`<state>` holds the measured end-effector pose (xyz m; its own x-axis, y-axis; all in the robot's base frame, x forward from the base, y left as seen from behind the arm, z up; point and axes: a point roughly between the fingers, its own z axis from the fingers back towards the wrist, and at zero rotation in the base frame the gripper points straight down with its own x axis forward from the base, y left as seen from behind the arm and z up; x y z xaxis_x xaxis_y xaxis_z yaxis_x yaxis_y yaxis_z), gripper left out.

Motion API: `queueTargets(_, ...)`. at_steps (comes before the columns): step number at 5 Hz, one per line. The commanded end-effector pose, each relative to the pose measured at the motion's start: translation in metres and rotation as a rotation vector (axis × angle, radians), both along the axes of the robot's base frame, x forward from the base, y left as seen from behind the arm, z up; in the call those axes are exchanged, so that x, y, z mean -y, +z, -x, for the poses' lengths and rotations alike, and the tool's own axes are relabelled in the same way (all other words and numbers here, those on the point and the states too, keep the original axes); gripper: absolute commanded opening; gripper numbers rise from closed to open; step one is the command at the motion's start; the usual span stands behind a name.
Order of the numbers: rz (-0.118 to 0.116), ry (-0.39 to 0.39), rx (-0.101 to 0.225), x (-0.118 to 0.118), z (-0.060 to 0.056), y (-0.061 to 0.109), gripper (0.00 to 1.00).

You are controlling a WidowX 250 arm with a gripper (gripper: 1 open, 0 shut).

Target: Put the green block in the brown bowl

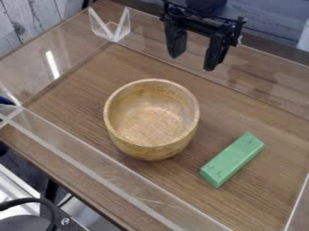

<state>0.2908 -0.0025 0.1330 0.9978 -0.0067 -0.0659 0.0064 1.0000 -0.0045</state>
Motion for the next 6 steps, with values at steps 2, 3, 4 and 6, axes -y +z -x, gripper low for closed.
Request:
queueTargets(2,0.014,-0.091,-0.006,0.037,0.027,-0.008,1.00)
queueTargets(3,0.021,-0.145,0.001,0.065,0.037,-0.018,1.00)
queueTargets(4,0.035,-0.180,-0.001,0.081,0.042,-0.029,1.00)
queueTargets(6,0.059,-0.212,-0.002,0.095,0.044,-0.049,1.00)
